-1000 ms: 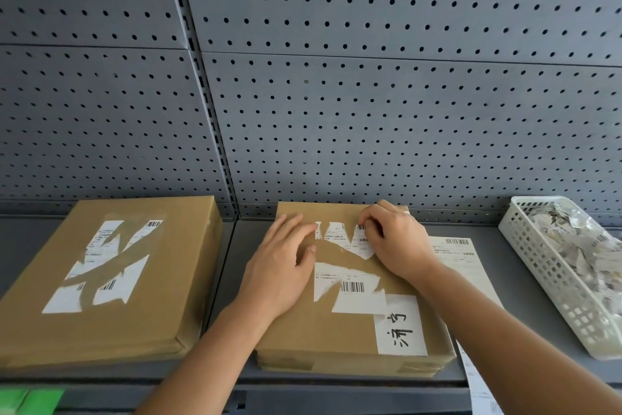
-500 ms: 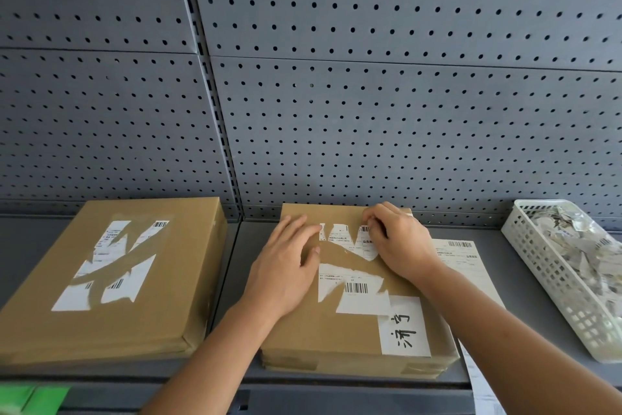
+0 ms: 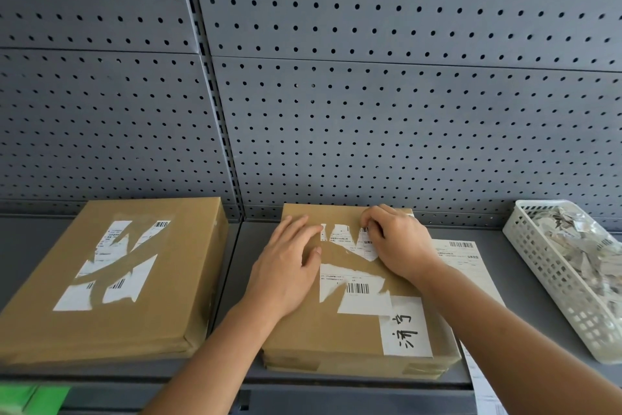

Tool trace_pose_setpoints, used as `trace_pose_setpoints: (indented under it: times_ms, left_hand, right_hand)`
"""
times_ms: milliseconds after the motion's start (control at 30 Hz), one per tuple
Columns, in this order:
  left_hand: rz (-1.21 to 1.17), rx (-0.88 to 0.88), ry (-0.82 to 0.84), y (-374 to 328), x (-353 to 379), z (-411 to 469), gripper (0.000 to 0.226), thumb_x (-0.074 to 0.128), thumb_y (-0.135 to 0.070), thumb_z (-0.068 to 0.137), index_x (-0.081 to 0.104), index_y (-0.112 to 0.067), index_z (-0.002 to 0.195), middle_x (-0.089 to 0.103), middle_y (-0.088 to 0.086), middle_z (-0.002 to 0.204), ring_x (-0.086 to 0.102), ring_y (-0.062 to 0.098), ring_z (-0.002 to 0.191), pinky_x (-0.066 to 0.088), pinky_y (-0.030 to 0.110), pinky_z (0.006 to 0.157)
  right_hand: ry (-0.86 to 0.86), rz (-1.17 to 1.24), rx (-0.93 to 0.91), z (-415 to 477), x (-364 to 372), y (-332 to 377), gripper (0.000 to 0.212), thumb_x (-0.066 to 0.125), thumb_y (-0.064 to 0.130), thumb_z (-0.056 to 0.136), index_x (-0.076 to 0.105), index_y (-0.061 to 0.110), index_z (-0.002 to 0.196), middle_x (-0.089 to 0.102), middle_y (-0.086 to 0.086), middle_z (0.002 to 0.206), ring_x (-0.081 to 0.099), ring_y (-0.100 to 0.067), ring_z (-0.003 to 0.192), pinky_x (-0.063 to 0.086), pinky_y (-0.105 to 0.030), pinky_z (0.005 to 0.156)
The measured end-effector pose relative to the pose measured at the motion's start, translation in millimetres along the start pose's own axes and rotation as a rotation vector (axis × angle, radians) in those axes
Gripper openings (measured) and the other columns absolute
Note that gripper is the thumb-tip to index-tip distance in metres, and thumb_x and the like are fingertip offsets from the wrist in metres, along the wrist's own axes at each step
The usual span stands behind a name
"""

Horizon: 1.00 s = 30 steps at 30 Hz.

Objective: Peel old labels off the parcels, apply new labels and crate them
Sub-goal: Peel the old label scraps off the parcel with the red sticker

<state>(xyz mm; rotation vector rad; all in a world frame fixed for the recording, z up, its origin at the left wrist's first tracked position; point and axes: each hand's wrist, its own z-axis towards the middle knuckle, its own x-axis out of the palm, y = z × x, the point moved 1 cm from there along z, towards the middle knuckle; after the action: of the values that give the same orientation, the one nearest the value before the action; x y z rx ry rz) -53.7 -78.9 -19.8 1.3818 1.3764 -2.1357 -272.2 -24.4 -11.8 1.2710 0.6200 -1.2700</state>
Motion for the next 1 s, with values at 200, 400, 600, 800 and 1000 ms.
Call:
trace_pose_setpoints:
  times_ms: [200, 400, 600, 800, 1000]
  left_hand:
    - [-0.003, 0.001, -0.001, -0.6, -0.5, 0.8, 0.039, 0.041, -0.041, 0.105, 0.043, -0.044, 0.144, 0.022, -0.029, 0.159, 0.0, -0.007, 0.149, 0.034, 0.039, 0.114]
    - [0.002, -0.004, 0.002, -0.4, -0.1, 0.3, 0.039, 0.04, -0.041, 0.105, 0.042, -0.045, 0.144, 0.021, -0.03, 0.159, 0.0, -0.007, 0.149, 0.033, 0.04, 0.113]
    - [0.003, 0.007, 0.003, 0.0, 0.4, 0.5, 0.039, 0.04, -0.042, 0.105, 0.042, -0.045, 0.144, 0.021, -0.029, 0.159, -0.001, -0.006, 0.15, 0.033, 0.038, 0.115]
    - [-0.005, 0.009, -0.002, 0.9, -0.1, 1.0, 0.039, 0.041, -0.041, 0.105, 0.044, -0.044, 0.143, 0.023, -0.028, 0.159, 0.0, -0.006, 0.15, 0.032, 0.038, 0.115]
    - [-0.001, 0.01, 0.001, -1.7, -0.2, 0.9, 0.038, 0.041, -0.041, 0.105, 0.044, -0.044, 0.143, 0.022, -0.028, 0.159, 0.001, -0.005, 0.15, 0.032, 0.038, 0.115]
  right_hand:
    - [0.001, 0.123, 0.044, -0.8, -4.3, -1.8, 0.02, 0.044, 0.015, 0.093, 0.057, 0.029, 0.088, 0.061, 0.018, 0.095, 0.052, -0.013, 0.084, 0.042, -0.031, 0.068]
    - [-0.01, 0.041, -0.015, -3.5, -3.4, -0.8, 0.018, 0.051, 0.021, 0.092, 0.064, 0.032, 0.097, 0.057, 0.014, 0.096, 0.052, -0.011, 0.077, 0.049, -0.032, 0.065]
    - [-0.02, 0.055, -0.016, -3.6, -7.6, 0.2, 0.006, 0.059, 0.029, 0.091, 0.064, 0.032, 0.092, 0.054, 0.013, 0.091, 0.052, -0.008, 0.074, 0.051, -0.033, 0.063]
    - [0.053, -0.071, -0.049, 3.5, -11.8, 2.8, 0.011, 0.053, 0.03, 0.098, 0.064, 0.029, 0.099, 0.051, 0.012, 0.095, 0.047, -0.016, 0.074, 0.051, -0.036, 0.067]
    - [0.153, -0.147, -0.135, 12.3, -3.9, 3.1, 0.013, 0.041, 0.013, 0.099, 0.054, 0.015, 0.101, 0.045, 0.002, 0.099, 0.049, -0.021, 0.094, 0.039, -0.031, 0.072]
